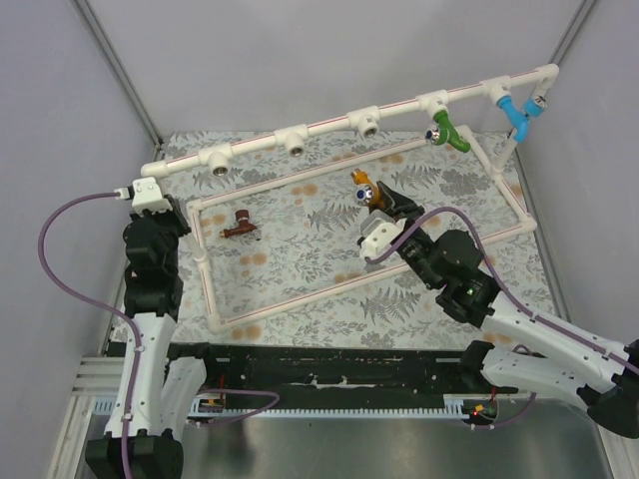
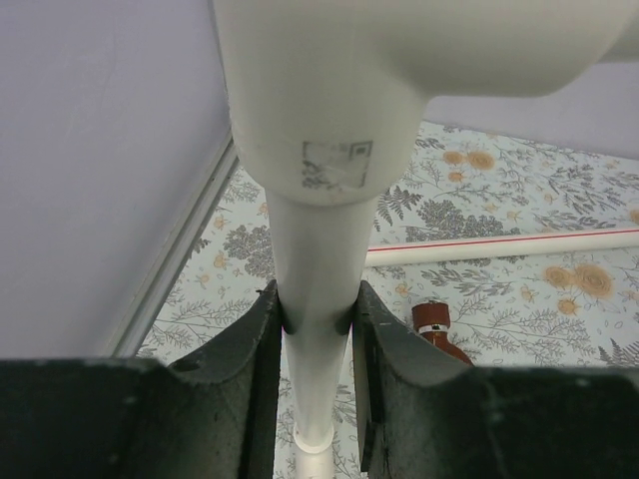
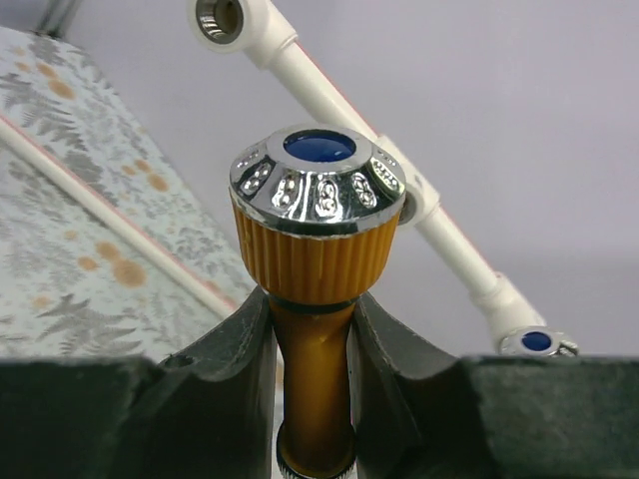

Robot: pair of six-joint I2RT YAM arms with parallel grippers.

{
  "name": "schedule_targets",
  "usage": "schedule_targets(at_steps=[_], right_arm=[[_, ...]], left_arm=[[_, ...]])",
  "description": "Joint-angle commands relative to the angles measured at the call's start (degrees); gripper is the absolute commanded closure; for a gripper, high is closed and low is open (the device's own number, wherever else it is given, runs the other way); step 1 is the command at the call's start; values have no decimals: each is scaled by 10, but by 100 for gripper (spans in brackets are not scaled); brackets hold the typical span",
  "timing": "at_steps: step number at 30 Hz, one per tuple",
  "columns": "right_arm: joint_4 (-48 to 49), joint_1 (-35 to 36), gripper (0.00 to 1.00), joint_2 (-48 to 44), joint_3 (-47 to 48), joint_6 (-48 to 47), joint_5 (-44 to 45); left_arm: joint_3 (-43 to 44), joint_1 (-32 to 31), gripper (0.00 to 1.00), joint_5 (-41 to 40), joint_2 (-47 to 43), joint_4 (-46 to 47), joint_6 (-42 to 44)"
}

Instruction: Install the water faucets

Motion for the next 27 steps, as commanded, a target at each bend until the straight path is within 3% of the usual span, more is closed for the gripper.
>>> schedule_targets(at_steps=[1,15,27], right_arm=[[173,5,100,11,-41,-230,19],[173,5,100,65,-4,-448,47],[242,-15,100,112,22,-505,66]], left_arm=[[4,-3,98,-38,-29,-47,-34],[2,-8,98,-37,-32,-64,-51],[-4,-20,98,-44,-33,-70,-59]])
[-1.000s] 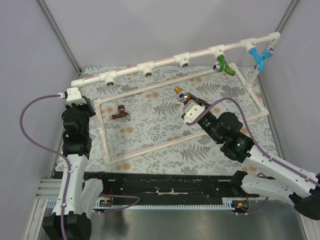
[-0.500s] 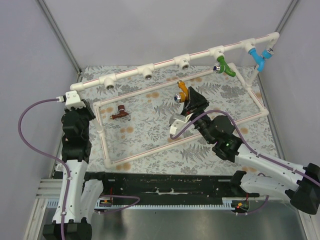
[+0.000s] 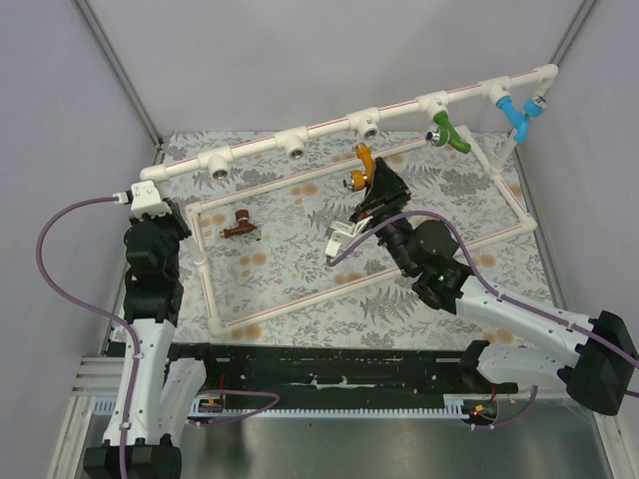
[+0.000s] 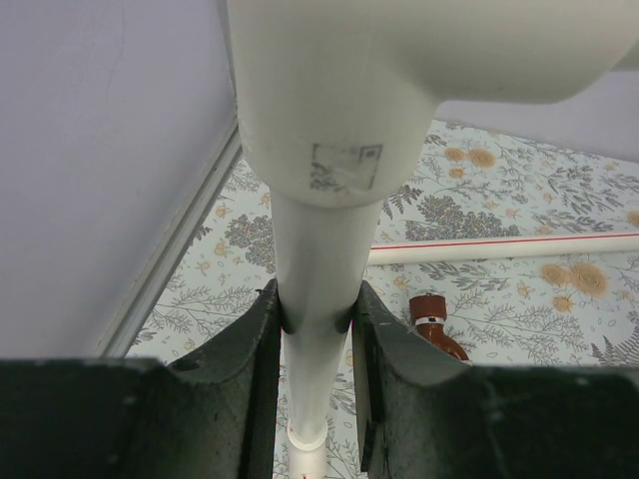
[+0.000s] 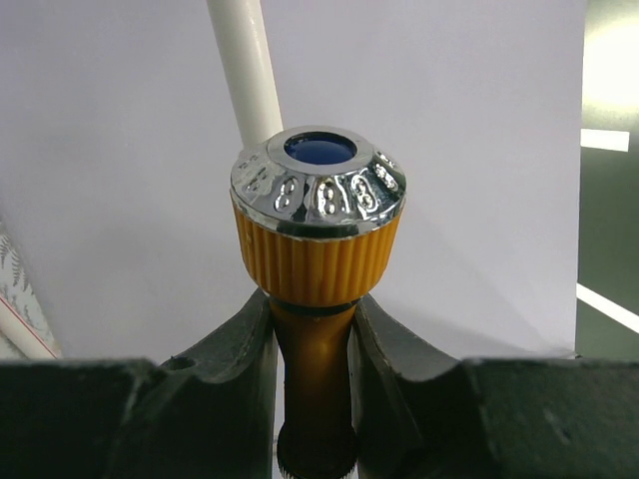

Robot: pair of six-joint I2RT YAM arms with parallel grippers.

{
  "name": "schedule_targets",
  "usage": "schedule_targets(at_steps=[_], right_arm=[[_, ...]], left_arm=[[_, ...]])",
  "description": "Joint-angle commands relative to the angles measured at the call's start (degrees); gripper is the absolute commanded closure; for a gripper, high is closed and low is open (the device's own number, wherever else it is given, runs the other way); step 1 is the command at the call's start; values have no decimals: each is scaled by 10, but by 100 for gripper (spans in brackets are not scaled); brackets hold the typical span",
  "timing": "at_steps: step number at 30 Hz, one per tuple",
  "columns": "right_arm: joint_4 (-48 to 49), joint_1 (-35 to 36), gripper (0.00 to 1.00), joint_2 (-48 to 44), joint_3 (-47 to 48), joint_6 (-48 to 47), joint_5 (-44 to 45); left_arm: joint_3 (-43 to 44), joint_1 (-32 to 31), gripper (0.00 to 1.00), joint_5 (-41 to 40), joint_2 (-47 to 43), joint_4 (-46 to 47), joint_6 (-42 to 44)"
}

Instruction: Install the water faucets

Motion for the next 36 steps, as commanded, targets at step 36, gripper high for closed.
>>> schedule_targets(at_steps=[36], right_arm=[[88,-66,100,60,46,-53,-26]], left_arm=[[0,-48,98,-71,10,-21,-19]])
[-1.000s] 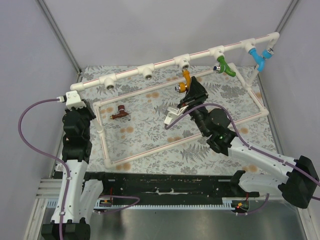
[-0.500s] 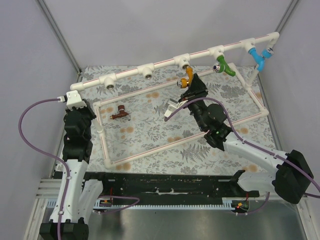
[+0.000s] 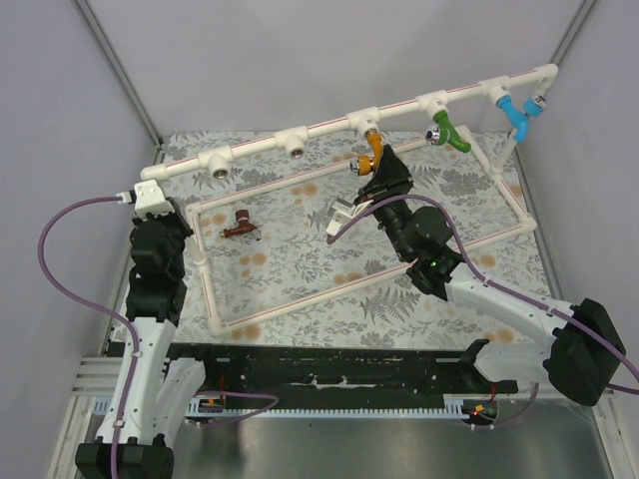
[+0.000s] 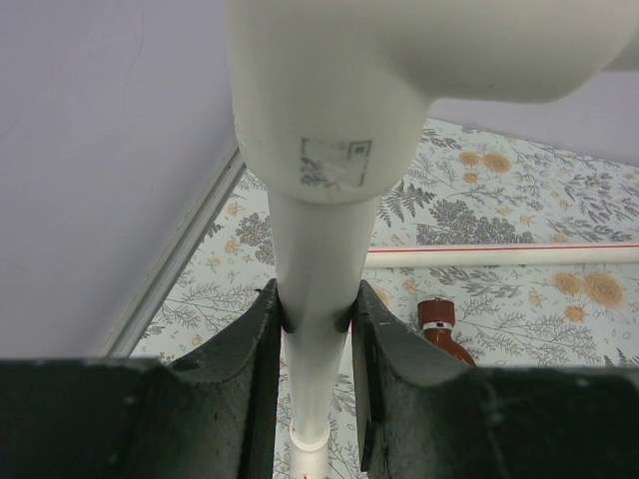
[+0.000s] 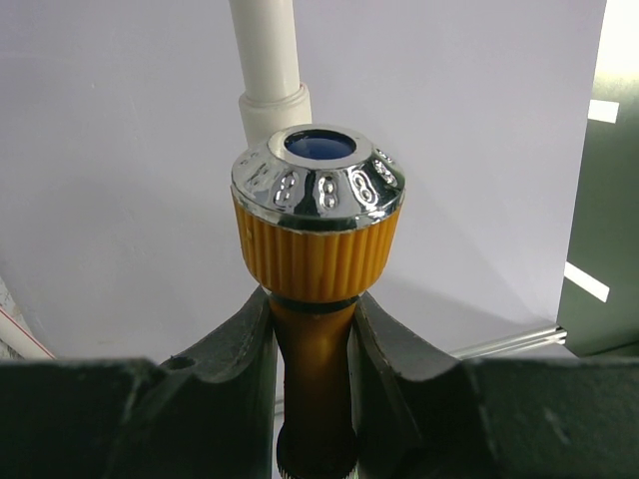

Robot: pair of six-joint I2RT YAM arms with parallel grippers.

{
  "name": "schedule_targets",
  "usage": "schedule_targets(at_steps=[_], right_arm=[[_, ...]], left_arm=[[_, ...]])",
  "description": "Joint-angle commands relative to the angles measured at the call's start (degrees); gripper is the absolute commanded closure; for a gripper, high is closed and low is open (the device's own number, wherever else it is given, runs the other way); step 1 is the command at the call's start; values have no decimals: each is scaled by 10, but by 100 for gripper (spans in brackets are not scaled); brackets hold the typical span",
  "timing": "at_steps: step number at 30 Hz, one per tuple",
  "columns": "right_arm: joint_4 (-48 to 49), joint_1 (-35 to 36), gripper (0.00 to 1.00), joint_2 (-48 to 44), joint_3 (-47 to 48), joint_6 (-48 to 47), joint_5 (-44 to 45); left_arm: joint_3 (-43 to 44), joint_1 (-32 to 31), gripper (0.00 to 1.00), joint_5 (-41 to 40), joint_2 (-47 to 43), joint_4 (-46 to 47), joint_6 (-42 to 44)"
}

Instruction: Install the water faucets

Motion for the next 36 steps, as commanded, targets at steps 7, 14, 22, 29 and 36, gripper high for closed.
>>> schedule_targets(at_steps=[7,14,22,29,36], right_arm=[[6,0,100,9,30,-31,-19],[-73,0,100,-14,30,-11,-36],[-118,-35,100,-12,36,-4,-38],[-127,-50,100,-5,51,9,-48],[-118,-49,100,11,66,124,-31]], left_arm=[[3,-9,98,-10,1,-32,-13],[2,-14,98,-16,-4,-37,-7],[-2,-19,98,-27,-7,-41,-6],[-6,-28,98,-34,-15,-44,-5],[-14,-33,98,-39,-18,-40,-5]])
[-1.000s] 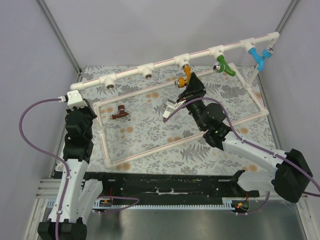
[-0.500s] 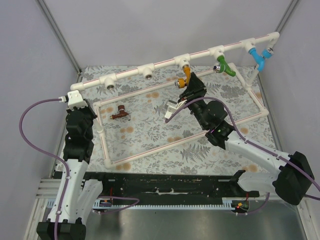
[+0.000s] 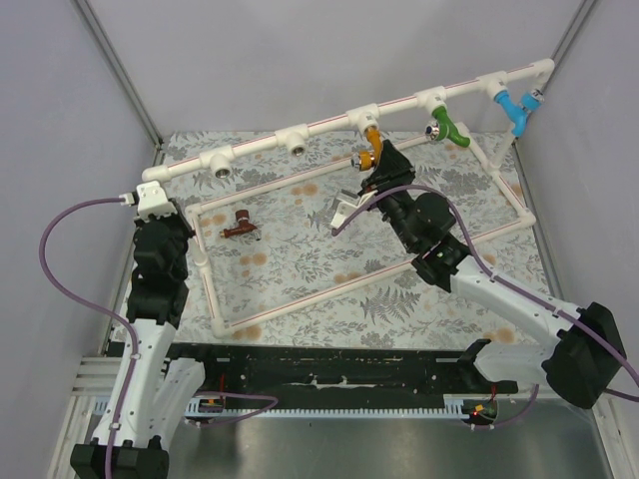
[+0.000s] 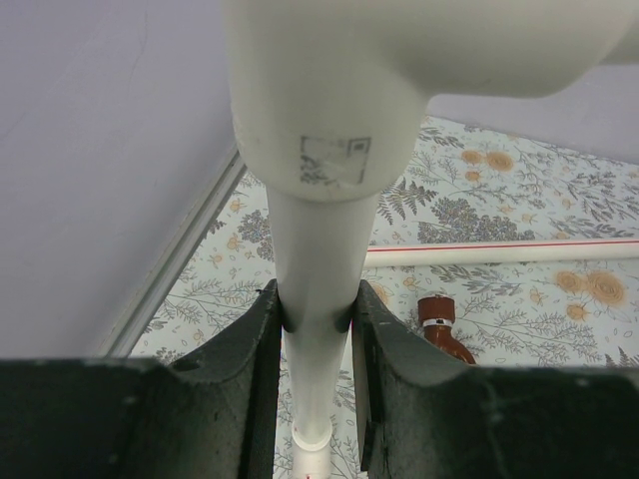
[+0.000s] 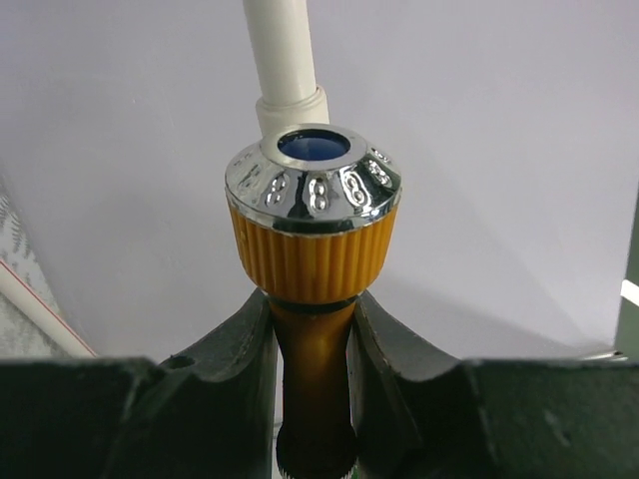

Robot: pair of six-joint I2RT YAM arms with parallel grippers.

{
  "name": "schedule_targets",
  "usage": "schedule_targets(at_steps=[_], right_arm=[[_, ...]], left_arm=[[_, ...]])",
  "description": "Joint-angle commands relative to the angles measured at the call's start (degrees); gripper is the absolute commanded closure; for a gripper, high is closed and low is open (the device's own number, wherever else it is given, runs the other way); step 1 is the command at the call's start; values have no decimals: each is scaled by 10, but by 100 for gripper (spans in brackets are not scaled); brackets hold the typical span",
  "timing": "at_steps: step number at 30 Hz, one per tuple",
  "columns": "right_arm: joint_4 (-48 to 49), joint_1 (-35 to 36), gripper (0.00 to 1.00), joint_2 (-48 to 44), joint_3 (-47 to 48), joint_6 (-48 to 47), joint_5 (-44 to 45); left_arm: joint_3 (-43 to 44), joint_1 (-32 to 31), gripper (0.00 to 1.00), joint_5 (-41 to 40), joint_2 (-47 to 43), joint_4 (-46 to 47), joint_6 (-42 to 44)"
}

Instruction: Install the water faucets

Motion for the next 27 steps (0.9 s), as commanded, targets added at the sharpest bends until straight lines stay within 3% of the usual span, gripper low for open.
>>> schedule_targets(at_steps=[1,8,27], right_arm=[[-19,-12,100,17,30,123,20],[1,-13,100,32,30,346,38],[-89,-37,100,30,59,1039,103]], left_arm=[[-15,-8,98,-7,-12,-32,-7],[-20,-9,98,-10,-18,-27,-7],[-49,-12,98,-14,-46,-5,-19]])
